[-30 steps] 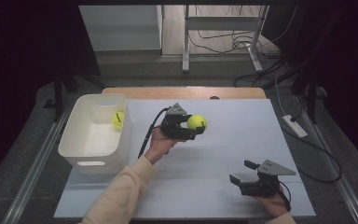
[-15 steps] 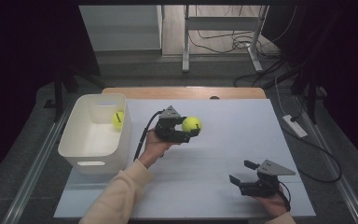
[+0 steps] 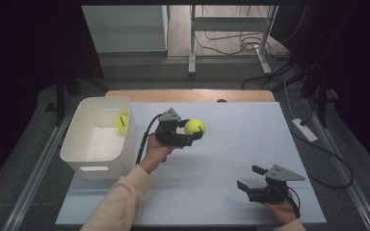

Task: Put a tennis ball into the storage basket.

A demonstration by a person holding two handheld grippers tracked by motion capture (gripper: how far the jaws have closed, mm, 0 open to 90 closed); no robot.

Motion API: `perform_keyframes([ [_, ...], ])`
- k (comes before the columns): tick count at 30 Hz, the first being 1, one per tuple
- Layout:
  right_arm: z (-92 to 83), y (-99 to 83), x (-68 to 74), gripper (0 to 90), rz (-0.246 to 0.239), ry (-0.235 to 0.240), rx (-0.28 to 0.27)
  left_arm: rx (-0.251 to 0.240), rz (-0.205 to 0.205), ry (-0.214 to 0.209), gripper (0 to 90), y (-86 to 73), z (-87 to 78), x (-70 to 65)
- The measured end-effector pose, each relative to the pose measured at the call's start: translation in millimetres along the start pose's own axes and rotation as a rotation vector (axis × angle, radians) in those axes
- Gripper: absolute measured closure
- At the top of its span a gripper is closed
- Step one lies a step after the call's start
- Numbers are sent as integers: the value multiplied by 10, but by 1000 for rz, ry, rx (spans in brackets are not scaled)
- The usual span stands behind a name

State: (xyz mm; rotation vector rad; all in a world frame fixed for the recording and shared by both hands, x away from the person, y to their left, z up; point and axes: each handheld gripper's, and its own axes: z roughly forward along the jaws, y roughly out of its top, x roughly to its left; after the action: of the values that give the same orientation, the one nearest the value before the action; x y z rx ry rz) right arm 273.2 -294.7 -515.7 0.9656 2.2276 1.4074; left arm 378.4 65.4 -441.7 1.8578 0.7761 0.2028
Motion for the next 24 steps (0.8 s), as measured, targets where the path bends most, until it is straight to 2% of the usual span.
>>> perform_keyframes([
  [10,1,0,1,128,-1,0,1,-15,-7,7,274,35,-96,15],
  [24,2,2,0,128,0,-1,0,-48,-10,48,274,144,-318,54],
])
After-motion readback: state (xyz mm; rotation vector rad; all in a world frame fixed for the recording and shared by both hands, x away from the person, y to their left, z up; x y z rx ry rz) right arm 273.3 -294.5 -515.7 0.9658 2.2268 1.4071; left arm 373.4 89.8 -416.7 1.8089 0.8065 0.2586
